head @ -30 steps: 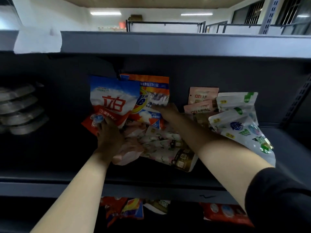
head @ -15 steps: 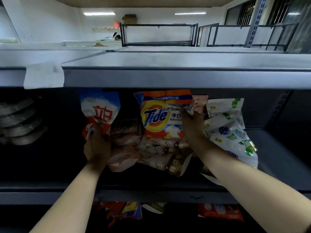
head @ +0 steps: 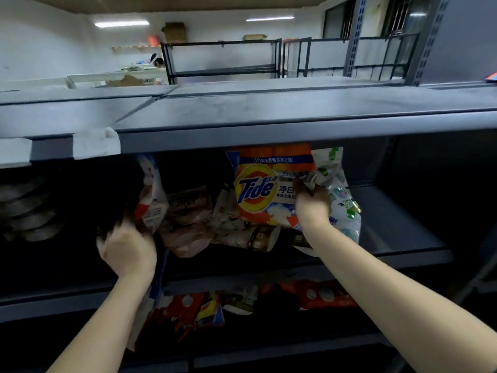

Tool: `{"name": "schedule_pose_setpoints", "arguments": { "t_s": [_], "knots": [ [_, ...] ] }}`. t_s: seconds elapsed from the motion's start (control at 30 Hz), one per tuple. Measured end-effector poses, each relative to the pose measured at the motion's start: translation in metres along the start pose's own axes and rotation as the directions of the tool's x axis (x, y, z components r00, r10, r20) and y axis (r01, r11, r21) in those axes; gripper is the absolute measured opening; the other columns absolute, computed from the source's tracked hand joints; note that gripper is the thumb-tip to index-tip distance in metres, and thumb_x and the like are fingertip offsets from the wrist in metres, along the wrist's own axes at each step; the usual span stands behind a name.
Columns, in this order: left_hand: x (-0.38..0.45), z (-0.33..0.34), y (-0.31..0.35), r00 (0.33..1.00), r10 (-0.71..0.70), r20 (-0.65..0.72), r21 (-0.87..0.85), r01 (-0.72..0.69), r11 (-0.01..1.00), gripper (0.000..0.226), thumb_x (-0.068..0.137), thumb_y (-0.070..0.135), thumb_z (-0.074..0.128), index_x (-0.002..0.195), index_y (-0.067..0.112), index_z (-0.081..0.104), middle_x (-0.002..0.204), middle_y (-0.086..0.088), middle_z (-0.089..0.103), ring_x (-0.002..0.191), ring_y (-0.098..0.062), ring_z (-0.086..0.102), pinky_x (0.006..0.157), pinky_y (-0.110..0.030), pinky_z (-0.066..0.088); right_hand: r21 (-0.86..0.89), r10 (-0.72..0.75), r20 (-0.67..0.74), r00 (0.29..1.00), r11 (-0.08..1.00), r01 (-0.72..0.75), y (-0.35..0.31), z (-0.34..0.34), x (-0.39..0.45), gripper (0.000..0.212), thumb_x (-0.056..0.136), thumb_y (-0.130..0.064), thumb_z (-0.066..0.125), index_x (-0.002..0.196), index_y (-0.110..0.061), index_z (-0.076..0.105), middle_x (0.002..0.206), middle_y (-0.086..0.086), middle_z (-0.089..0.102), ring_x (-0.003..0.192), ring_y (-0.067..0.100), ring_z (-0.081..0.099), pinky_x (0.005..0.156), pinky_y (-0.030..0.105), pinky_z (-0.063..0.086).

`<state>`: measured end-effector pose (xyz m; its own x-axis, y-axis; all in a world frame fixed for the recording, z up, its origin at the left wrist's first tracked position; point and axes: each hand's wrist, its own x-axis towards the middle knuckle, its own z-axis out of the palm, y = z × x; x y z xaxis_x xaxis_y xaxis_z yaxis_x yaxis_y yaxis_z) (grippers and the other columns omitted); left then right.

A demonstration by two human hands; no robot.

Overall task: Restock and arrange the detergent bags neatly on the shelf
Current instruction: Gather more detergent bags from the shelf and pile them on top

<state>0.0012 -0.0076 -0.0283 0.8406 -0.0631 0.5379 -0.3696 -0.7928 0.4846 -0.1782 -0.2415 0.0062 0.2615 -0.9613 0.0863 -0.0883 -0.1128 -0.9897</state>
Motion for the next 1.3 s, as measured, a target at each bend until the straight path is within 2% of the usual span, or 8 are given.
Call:
{"name": "schedule_pose_setpoints", "arguments": {
  "t_s": [0.13, 0.27, 0.33, 0.47, 0.7, 0.87, 1.1, 1.3],
  "knots": [
    [-0.042, -0.037, 0.008, 0.983, 0.115, -0.141, -0.174, -0.139, 0.975, 0.024, 0.088, 0.003, 0.055, 0.108, -0.004, 0.065, 0.094, -0.024, 0.070, 0.082, -0.043, 0.065, 0.068, -0.050, 0.050, -0.040, -0.010, -0.068, 0.998, 0.999, 0.008, 0.003, -0.035, -0.039, 0.027, 0.087, -0.032, 0.053, 0.071, -0.010, 0.056, 0.078, 0.012, 0.064, 0.075, 0.031, 0.058, 0.069, 0.042, 0.047],
    [-0.078, -0.058, 0.025, 0.983, 0.158, -0.093, -0.316, -0.180, 0.931, 0.023, 0.094, 0.012, 0.053, 0.109, 0.002, 0.067, 0.090, -0.021, 0.071, 0.079, -0.043, 0.066, 0.063, -0.045, 0.048, -0.072, 0.005, -0.172, 0.985, 0.997, -0.018, 0.005, -0.076, -0.073, 0.037, 0.089, -0.032, 0.053, 0.061, -0.009, 0.049, 0.059, 0.002, 0.051, 0.061, 0.023, 0.046, 0.059, 0.034, 0.038],
    [-0.095, -0.061, 0.037, 0.983, 0.178, -0.049, -0.374, -0.183, 0.909, 0.026, 0.096, 0.018, 0.050, 0.108, 0.003, 0.067, 0.086, -0.021, 0.070, 0.076, -0.043, 0.065, 0.063, -0.042, 0.045, -0.083, 0.012, -0.237, 0.971, 0.996, -0.032, 0.005, -0.099, -0.086, 0.042, 0.091, -0.039, 0.055, 0.058, -0.015, 0.047, 0.059, 0.000, 0.049, 0.062, 0.022, 0.047, 0.063, 0.034, 0.039],
    [-0.127, -0.071, 0.066, 0.969, 0.236, -0.076, -0.529, -0.240, 0.814, 0.046, 0.096, 0.039, 0.037, 0.111, 0.008, 0.068, 0.085, -0.020, 0.071, 0.074, -0.043, 0.065, 0.062, -0.034, 0.039, -0.018, 0.020, -0.353, 0.936, 0.999, -0.028, 0.006, -0.151, -0.106, 0.034, 0.089, -0.047, 0.057, 0.072, -0.018, 0.063, 0.071, -0.001, 0.068, 0.072, 0.022, 0.066, 0.077, 0.042, 0.056],
    [-0.183, -0.090, 0.125, 0.938, 0.343, -0.048, -0.725, -0.269, 0.634, 0.068, 0.088, 0.063, 0.032, 0.102, 0.011, 0.074, 0.078, -0.020, 0.071, 0.067, -0.042, 0.064, 0.061, -0.032, 0.038, 0.049, -0.036, -0.487, 0.873, 0.996, 0.068, -0.004, -0.249, -0.131, 0.022, 0.086, -0.049, 0.061, 0.070, -0.036, 0.067, 0.076, -0.005, 0.073, 0.076, 0.021, 0.071, 0.080, 0.050, 0.057],
    [-0.219, -0.097, 0.177, 0.926, 0.377, 0.015, -0.829, -0.199, 0.523, 0.062, 0.086, 0.060, 0.036, 0.102, 0.014, 0.074, 0.084, -0.016, 0.073, 0.075, -0.039, 0.067, 0.065, -0.030, 0.039, -0.014, -0.124, -0.566, 0.815, 0.990, 0.141, -0.014, -0.315, -0.138, 0.023, 0.089, -0.045, 0.062, 0.077, -0.025, 0.064, 0.077, -0.006, 0.072, 0.073, 0.016, 0.071, 0.076, 0.045, 0.059],
    [-0.276, -0.105, 0.274, 0.930, 0.362, 0.059, -0.916, -0.094, 0.391, 0.063, 0.080, 0.060, 0.036, 0.104, 0.014, 0.074, 0.088, -0.013, 0.073, 0.083, -0.033, 0.067, 0.073, -0.027, 0.037, -0.019, -0.155, -0.623, 0.767, 0.983, 0.183, -0.003, -0.419, -0.116, 0.037, 0.079, -0.054, 0.061, 0.084, -0.018, 0.069, 0.078, -0.002, 0.074, 0.074, 0.021, 0.072, 0.073, 0.046, 0.059],
    [-0.335, -0.105, 0.383, 0.950, 0.302, 0.084, -0.958, -0.007, 0.288, 0.049, 0.083, 0.045, 0.047, 0.106, 0.009, 0.072, 0.093, -0.013, 0.073, 0.082, -0.017, 0.064, 0.067, -0.008, 0.035, -0.006, -0.187, -0.633, 0.751, 0.972, 0.237, 0.002, -0.529, -0.068, 0.034, 0.075, -0.056, 0.063, 0.085, -0.025, 0.071, 0.082, -0.001, 0.075, 0.076, 0.022, 0.073, 0.076, 0.054, 0.057]
  ]
}}
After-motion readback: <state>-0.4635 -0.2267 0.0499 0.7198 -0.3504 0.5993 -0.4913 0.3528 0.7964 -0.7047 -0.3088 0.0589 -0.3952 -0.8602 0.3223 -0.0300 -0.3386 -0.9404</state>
